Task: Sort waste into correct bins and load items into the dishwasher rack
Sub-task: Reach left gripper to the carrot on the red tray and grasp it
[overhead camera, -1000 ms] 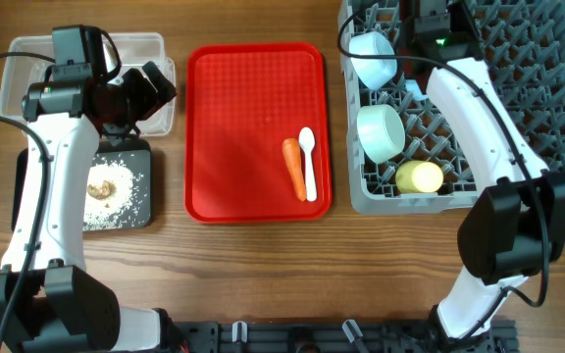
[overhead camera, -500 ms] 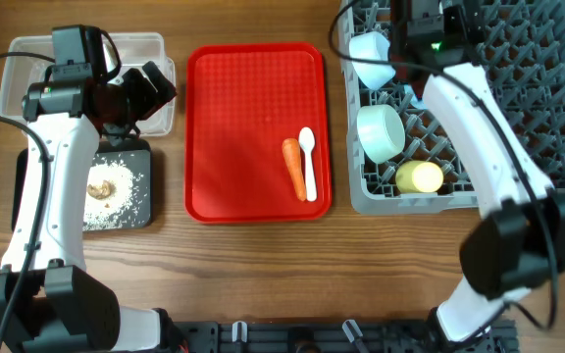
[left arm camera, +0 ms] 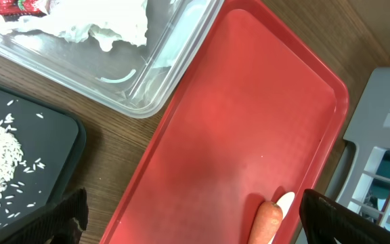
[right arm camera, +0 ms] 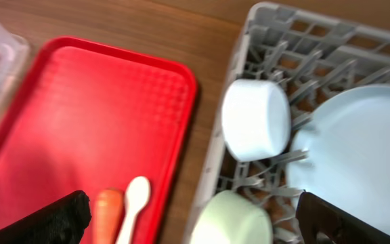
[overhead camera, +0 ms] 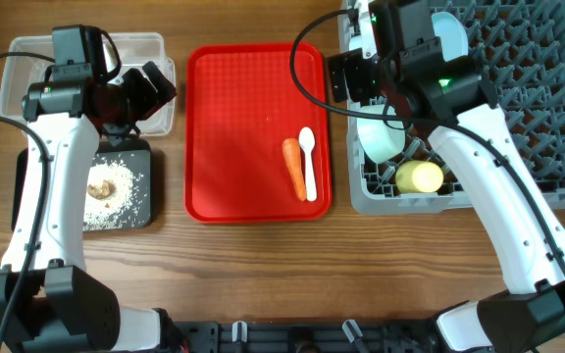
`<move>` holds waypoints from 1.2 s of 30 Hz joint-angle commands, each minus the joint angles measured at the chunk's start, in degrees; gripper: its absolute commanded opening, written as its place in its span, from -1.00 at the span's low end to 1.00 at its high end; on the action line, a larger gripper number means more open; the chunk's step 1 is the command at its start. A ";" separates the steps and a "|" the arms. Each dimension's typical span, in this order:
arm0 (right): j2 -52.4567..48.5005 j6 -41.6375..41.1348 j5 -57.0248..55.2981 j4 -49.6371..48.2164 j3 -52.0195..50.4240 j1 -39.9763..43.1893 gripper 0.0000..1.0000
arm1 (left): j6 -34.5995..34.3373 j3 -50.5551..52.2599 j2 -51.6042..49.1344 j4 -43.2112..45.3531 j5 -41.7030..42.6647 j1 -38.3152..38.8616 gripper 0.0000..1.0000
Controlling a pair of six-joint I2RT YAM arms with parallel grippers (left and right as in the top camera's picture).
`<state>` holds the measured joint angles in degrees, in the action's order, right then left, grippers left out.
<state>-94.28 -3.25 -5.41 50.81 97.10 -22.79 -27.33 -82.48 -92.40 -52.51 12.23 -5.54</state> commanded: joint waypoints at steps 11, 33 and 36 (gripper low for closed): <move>1.92 -10.43 3.98 5.07 0.07 9.94 0.99 | -0.79 -0.26 1.11 1.03 0.33 -0.22 1.00; 5.25 -10.49 0.33 8.48 0.07 20.46 0.99 | 2.86 0.02 -14.03 5.09 -11.26 32.52 0.86; 5.25 -10.45 0.33 8.83 0.07 20.46 0.99 | 4.22 0.02 -17.46 6.43 -11.28 34.56 0.87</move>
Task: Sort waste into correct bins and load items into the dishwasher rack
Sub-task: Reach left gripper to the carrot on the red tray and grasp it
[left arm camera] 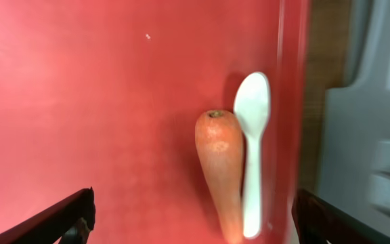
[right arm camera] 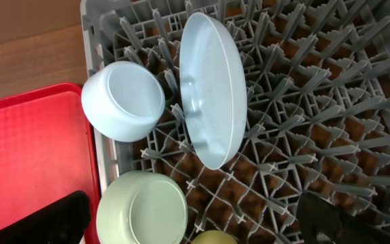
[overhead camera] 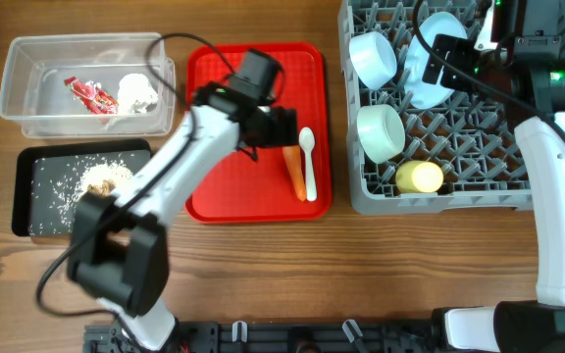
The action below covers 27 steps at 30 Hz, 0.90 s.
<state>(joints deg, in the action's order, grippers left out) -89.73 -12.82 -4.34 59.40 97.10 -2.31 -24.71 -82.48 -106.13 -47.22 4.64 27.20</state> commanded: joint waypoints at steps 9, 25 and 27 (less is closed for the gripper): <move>0.70 -0.87 -0.74 0.90 0.07 -0.02 0.99 | 5.01 0.02 -7.96 1.64 -3.67 5.22 0.84; 0.70 -0.81 -0.74 1.60 0.07 -0.02 1.00 | 17.07 0.02 -13.44 2.75 -3.23 5.05 0.68; 0.70 -0.72 -0.74 1.60 0.07 -0.02 0.99 | 17.05 0.02 -13.84 3.17 -3.26 5.05 0.55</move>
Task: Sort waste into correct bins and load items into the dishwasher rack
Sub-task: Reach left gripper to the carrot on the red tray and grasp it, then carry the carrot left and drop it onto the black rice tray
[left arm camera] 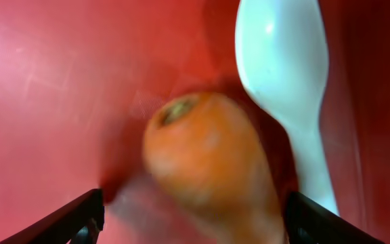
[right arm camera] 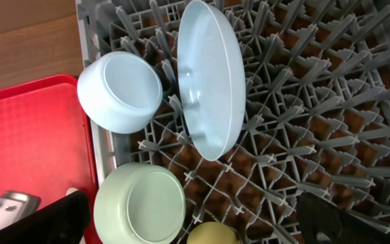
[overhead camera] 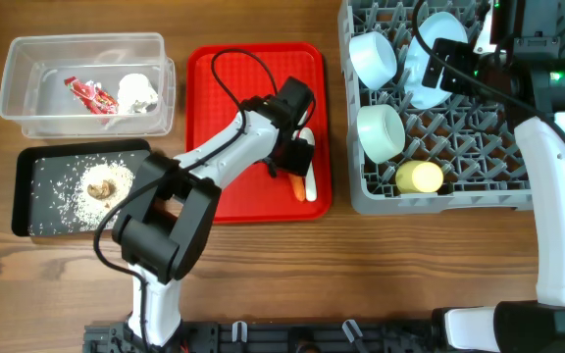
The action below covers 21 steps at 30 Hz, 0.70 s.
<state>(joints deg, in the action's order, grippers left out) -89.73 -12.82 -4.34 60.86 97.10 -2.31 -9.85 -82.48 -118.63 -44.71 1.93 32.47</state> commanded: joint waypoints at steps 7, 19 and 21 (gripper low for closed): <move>0.70 -0.70 -0.74 0.22 0.07 -0.02 1.00 | 2.12 0.02 -2.01 -0.57 -0.55 -0.46 0.22; 0.70 -0.72 -0.74 0.24 0.07 -0.02 1.00 | -10.03 0.02 -2.03 -10.75 -0.63 -0.48 -0.39; 0.70 -0.72 -0.74 0.22 0.07 -0.02 1.00 | -10.16 0.02 -2.03 -10.12 -1.03 -0.48 -0.53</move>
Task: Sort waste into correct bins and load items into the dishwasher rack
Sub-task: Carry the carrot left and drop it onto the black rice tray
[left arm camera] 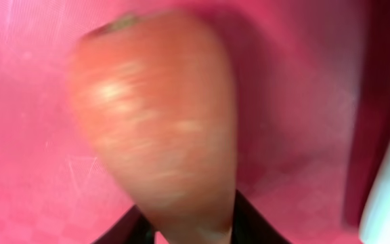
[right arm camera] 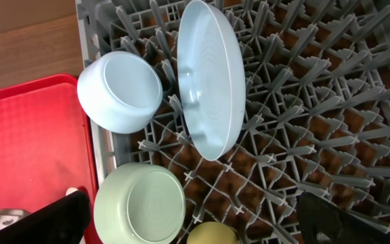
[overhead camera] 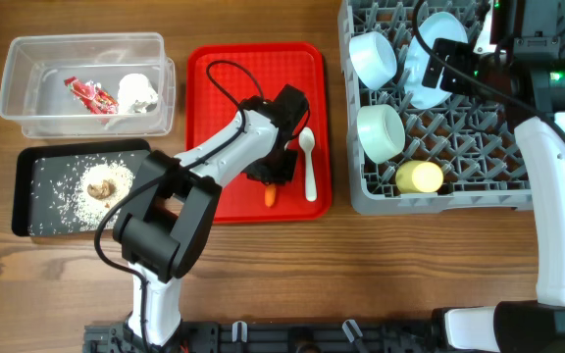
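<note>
An orange carrot (left arm camera: 161, 115) fills the left wrist view, and my left gripper (left arm camera: 185, 220) is shut on it, a dark finger on each side. From overhead the left gripper (overhead camera: 273, 176) is low over the red tray (overhead camera: 229, 88), and only the carrot's tip (overhead camera: 270, 196) shows beneath it. The white spoon (overhead camera: 308, 162) lies just right of it. My right gripper (right arm camera: 193, 220) hangs open above the grey dishwasher rack (overhead camera: 479, 147), holding nothing.
The rack holds a pale blue bowl (overhead camera: 373, 57), a plate (overhead camera: 430, 49), a green bowl (overhead camera: 381, 132) and a yellow cup (overhead camera: 419, 177). A clear bin (overhead camera: 37, 78) with a wrapper and tissue stands at the back left. In front of it a black tray (overhead camera: 47, 186) holds rice.
My left gripper has shut on the carrot. The carrot has shifted a little left, away from the spoon, its tip near the tray's front edge. The right arm has not moved.
My left gripper was open by the clear bin, the right one at the rack's left side. Then the left hung open above the carrot and spoon, and the right stood over the rack's back. Then the left straddled the carrot, and now grips it.
</note>
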`<move>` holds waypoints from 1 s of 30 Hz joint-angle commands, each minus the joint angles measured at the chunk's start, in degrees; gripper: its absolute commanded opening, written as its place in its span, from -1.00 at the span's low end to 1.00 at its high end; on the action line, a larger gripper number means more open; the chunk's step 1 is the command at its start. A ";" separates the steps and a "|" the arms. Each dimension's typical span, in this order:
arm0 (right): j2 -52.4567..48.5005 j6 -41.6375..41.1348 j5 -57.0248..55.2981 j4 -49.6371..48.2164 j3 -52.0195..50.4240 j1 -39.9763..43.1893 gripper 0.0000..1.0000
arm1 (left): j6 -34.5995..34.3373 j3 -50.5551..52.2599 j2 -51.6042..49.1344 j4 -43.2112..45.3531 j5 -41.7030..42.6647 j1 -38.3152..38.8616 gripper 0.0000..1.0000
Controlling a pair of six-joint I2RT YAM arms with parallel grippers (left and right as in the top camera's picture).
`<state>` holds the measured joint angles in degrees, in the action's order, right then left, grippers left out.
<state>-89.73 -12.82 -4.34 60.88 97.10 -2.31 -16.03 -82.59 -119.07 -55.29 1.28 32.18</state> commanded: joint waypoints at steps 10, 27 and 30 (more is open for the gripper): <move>0.70 -0.74 -0.74 0.48 0.07 -0.02 0.99 | -3.98 -2.27 -1.03 -1.70 -4.20 -1.81 -0.81; 0.70 -0.70 -0.76 0.46 0.07 -0.02 1.00 | -3.98 -12.79 10.82 -16.13 -8.46 -15.67 -0.82; 0.70 -0.66 -0.81 0.44 0.07 -0.02 0.99 | -4.66 -12.79 13.94 -17.09 -8.46 -20.70 -0.81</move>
<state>-89.73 -12.82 -4.34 61.30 97.10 -2.31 -19.25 -93.97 -110.54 -71.40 -5.13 17.06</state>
